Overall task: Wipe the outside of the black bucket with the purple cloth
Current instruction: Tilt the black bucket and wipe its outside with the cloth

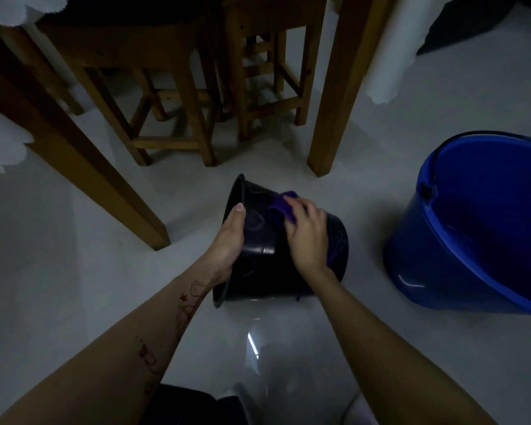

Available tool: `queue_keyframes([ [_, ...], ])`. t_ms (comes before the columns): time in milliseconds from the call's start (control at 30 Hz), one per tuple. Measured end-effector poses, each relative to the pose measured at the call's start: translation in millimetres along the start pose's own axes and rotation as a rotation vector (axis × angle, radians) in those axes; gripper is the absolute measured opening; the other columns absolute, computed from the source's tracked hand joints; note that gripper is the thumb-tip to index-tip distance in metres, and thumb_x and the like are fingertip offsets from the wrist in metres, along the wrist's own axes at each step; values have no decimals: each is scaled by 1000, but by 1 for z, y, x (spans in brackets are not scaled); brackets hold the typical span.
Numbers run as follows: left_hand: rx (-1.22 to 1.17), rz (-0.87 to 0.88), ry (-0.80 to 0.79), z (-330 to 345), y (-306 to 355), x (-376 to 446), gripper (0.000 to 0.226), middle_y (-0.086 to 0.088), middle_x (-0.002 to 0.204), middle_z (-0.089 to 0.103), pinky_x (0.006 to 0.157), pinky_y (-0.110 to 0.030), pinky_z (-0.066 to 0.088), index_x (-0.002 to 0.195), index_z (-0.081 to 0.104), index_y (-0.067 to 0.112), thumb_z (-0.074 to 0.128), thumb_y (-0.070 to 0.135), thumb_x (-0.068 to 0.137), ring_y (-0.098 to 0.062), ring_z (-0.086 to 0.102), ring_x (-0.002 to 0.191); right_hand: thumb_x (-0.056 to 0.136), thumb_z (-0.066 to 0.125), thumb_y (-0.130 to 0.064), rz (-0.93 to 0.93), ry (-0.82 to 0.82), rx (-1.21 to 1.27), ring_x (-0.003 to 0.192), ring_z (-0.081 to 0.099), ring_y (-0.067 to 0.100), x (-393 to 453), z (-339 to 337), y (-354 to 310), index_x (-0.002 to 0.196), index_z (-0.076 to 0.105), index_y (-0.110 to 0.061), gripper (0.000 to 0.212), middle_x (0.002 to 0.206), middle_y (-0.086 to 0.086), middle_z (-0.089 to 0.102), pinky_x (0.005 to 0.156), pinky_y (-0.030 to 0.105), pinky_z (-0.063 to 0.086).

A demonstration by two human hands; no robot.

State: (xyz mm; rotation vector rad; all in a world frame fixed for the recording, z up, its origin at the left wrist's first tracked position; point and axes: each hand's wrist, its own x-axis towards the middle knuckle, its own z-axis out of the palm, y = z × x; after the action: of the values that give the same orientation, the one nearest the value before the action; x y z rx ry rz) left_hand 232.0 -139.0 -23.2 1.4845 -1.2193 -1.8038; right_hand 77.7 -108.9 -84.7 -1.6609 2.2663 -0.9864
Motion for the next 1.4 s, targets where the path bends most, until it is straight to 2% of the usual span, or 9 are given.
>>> queue_keyframes([
  [167, 7, -22, 36, -8, 0, 3, 51, -13, 108, 73, 95, -42, 53, 124, 62, 13, 24, 43, 105, -33, 67, 108, 92, 55, -10, 223, -13, -42, 119, 43, 33, -33, -23, 65, 132, 49, -11, 40, 133, 15, 45, 94, 39, 41],
  [367, -20, -65, -21, 1, 10, 2, 63, -11, 116, 72, 96, -39, 52, 128, 62, 16, 23, 59, 103, -25, 68, 105, 74, 69, 6, -162, -42, 73, 112, 47, 29, -78, -16, 13, 133, 49, -18, 67, 134, 12, 48, 89, 32, 45],
  [500, 123, 56, -15, -3, 4, 3, 56, -3, 100, 71, 69, -20, 52, 130, 59, 10, 22, 46, 108, -13, 67, 87, 81, 65, -13, -249, -27, 19, 108, 47, 28, -42, -2, -20, 134, 50, -18, 56, 134, 9, 51, 75, 30, 50],
  [700, 270, 120, -54, -10, 1, 0, 35, -16, 112, 68, 93, -50, 55, 108, 59, 32, 26, 44, 108, -34, 68, 100, 95, 51, -16, 111, -10, -75, 116, 45, 31, -12, -17, 36, 135, 48, -18, 41, 134, 8, 51, 86, 40, 45],
  [800, 197, 76, -40, -7, 14, -1, 27, -20, 112, 64, 91, -45, 53, 96, 57, 24, 33, 31, 106, -30, 63, 97, 96, 47, -12, 239, -35, -89, 122, 39, 32, -35, -36, 75, 136, 46, -12, 40, 136, 14, 47, 98, 42, 40],
  [867, 159, 74, -56, -1, 23, -3, 40, -15, 108, 68, 89, -34, 52, 101, 64, 15, 33, 40, 105, -23, 65, 95, 93, 51, -6, 156, -42, -28, 123, 38, 30, -51, -45, 77, 136, 46, -12, 43, 136, 14, 45, 103, 44, 38],
  [967, 225, 36, -74, 11, 25, -6, 79, -11, 141, 60, 114, -46, 40, 142, 53, 16, 23, 72, 95, -27, 56, 129, 80, 64, 6, -112, -26, 47, 120, 43, 33, -66, -39, 43, 134, 47, -15, 60, 136, 14, 46, 99, 40, 40],
  [1167, 232, 169, 2, 9, 18, -4, 43, -10, 124, 65, 82, -26, 55, 132, 52, 18, 25, 42, 109, -20, 64, 105, 86, 52, -20, -277, -38, 44, 111, 48, 33, -41, -13, -11, 135, 48, -14, 50, 137, 12, 49, 81, 35, 52],
  [1400, 300, 213, -78, 0, 10, -9, 37, -8, 122, 63, 102, -40, 48, 127, 51, 20, 24, 39, 110, -23, 61, 113, 90, 56, -10, -20, 59, 5, 107, 46, 28, -2, -12, 12, 132, 54, -16, 42, 129, 6, 56, 82, 34, 44],
])
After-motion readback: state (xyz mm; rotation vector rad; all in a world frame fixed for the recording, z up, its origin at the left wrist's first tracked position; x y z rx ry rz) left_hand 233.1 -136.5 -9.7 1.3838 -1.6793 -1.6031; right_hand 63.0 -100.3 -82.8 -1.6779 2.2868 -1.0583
